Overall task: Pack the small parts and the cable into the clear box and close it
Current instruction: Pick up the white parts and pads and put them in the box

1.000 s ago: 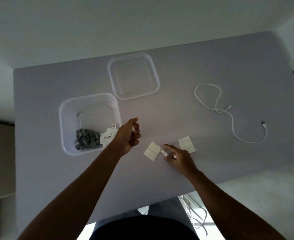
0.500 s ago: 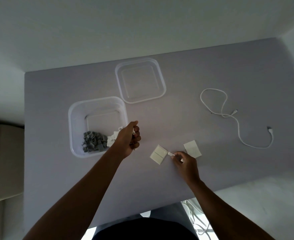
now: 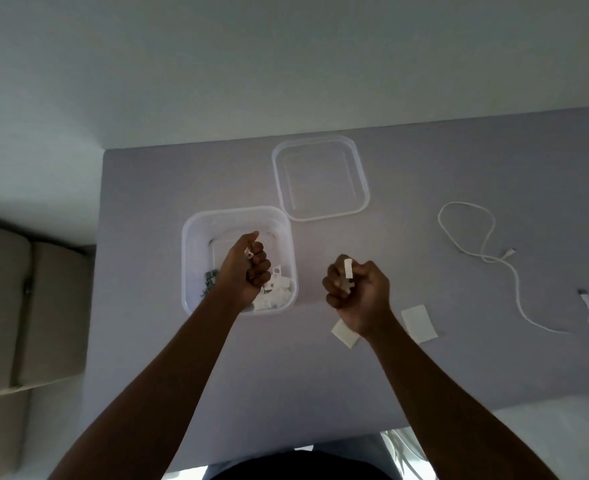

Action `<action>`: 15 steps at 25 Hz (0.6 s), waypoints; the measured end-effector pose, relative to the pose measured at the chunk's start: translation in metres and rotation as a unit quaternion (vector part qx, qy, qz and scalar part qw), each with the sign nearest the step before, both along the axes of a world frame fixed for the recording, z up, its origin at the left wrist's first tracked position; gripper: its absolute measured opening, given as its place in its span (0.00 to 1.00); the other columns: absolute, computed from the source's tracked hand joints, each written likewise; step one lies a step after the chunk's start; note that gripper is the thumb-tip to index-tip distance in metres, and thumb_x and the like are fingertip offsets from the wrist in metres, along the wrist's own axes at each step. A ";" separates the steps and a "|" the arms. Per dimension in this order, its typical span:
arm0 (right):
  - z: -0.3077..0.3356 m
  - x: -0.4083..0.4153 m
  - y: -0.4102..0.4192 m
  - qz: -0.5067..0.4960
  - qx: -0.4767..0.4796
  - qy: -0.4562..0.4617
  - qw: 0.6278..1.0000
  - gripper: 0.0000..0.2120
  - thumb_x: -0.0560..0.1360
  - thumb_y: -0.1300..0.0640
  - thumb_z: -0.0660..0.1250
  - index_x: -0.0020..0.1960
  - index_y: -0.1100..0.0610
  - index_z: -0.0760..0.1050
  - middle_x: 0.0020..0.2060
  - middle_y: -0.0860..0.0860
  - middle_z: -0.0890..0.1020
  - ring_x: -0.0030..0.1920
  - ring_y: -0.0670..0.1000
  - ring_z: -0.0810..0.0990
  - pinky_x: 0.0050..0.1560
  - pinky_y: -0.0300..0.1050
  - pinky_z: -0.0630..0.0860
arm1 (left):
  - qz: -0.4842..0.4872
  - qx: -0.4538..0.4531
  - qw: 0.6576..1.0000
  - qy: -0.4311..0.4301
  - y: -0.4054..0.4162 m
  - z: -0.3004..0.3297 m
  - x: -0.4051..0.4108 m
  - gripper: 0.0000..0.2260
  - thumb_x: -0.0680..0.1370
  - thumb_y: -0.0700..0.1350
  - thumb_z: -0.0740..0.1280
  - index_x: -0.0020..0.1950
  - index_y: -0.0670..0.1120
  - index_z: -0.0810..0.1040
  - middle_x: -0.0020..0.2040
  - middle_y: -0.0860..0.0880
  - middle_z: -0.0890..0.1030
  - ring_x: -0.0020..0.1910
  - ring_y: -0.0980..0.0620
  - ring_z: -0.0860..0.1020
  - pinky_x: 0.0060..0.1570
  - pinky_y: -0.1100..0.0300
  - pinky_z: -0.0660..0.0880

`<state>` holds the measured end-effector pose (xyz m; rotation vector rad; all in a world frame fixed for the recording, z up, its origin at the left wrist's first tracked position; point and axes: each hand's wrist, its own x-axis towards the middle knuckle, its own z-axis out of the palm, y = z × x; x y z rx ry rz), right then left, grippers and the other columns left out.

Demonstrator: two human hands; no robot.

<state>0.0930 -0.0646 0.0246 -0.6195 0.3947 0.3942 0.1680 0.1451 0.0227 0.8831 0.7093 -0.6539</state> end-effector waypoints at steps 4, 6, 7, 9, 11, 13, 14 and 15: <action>0.012 0.049 0.042 0.069 -0.026 -0.021 0.997 0.09 0.68 0.56 0.52 0.37 0.60 0.68 0.29 0.55 0.71 0.26 0.50 0.58 0.27 0.39 0.52 | 0.007 0.059 0.998 -0.024 0.024 -0.001 0.019 0.15 0.78 0.50 0.64 0.32 0.49 0.69 0.26 0.52 0.63 0.22 0.55 0.58 0.22 0.62 0.55; 0.012 0.069 0.068 0.058 -0.044 0.008 0.997 0.13 0.73 0.55 0.52 0.36 0.60 0.69 0.27 0.54 0.71 0.23 0.48 0.61 0.25 0.37 0.53 | 0.012 0.088 0.996 -0.032 0.036 -0.003 0.029 0.15 0.78 0.50 0.65 0.32 0.48 0.70 0.26 0.51 0.64 0.22 0.54 0.59 0.23 0.61 0.57; 0.009 0.077 0.081 0.042 -0.071 0.034 0.996 0.15 0.76 0.53 0.54 0.35 0.59 0.69 0.26 0.53 0.71 0.23 0.47 0.62 0.24 0.37 0.54 | 0.015 0.108 0.993 -0.033 0.041 -0.006 0.034 0.15 0.78 0.50 0.65 0.33 0.48 0.70 0.25 0.51 0.65 0.22 0.55 0.60 0.23 0.62 0.58; -0.002 0.090 0.104 0.007 -0.151 0.095 0.984 0.17 0.79 0.51 0.59 0.33 0.56 0.71 0.27 0.52 0.72 0.23 0.47 0.64 0.25 0.39 0.56 | 0.013 0.174 0.984 -0.033 0.045 -0.010 0.042 0.14 0.78 0.50 0.65 0.35 0.47 0.71 0.25 0.51 0.68 0.23 0.55 0.63 0.24 0.63 0.63; -0.020 0.100 0.127 -0.018 -0.209 0.161 0.965 0.16 0.80 0.52 0.62 0.34 0.55 0.73 0.28 0.51 0.74 0.25 0.48 0.67 0.26 0.40 0.61 | 0.017 0.237 0.971 -0.035 0.049 -0.018 0.050 0.13 0.78 0.50 0.65 0.36 0.47 0.73 0.26 0.51 0.71 0.24 0.54 0.67 0.27 0.63 0.68; -0.038 0.109 0.144 -0.032 -0.225 0.215 0.950 0.15 0.80 0.54 0.61 0.37 0.56 0.75 0.29 0.52 0.75 0.28 0.49 0.71 0.27 0.41 0.67 | 0.024 0.278 0.959 -0.043 0.054 -0.028 0.056 0.13 0.78 0.50 0.65 0.36 0.46 0.74 0.27 0.50 0.72 0.25 0.53 0.68 0.29 0.62 0.68; -0.046 0.113 0.151 -0.034 -0.229 0.236 0.944 0.14 0.80 0.55 0.60 0.38 0.57 0.76 0.30 0.53 0.76 0.29 0.49 0.73 0.29 0.41 0.70 | 0.021 0.307 0.950 -0.057 0.056 -0.032 0.057 0.13 0.78 0.50 0.65 0.35 0.46 0.73 0.28 0.49 0.72 0.26 0.52 0.69 0.30 0.61 0.68; -0.053 0.116 0.158 -0.033 -0.237 0.251 0.938 0.13 0.80 0.56 0.60 0.39 0.58 0.76 0.32 0.53 0.77 0.30 0.49 0.74 0.31 0.41 0.72 | 0.011 0.346 0.935 -0.076 0.057 -0.037 0.058 0.15 0.78 0.50 0.64 0.34 0.46 0.72 0.28 0.48 0.71 0.27 0.51 0.68 0.31 0.59 0.67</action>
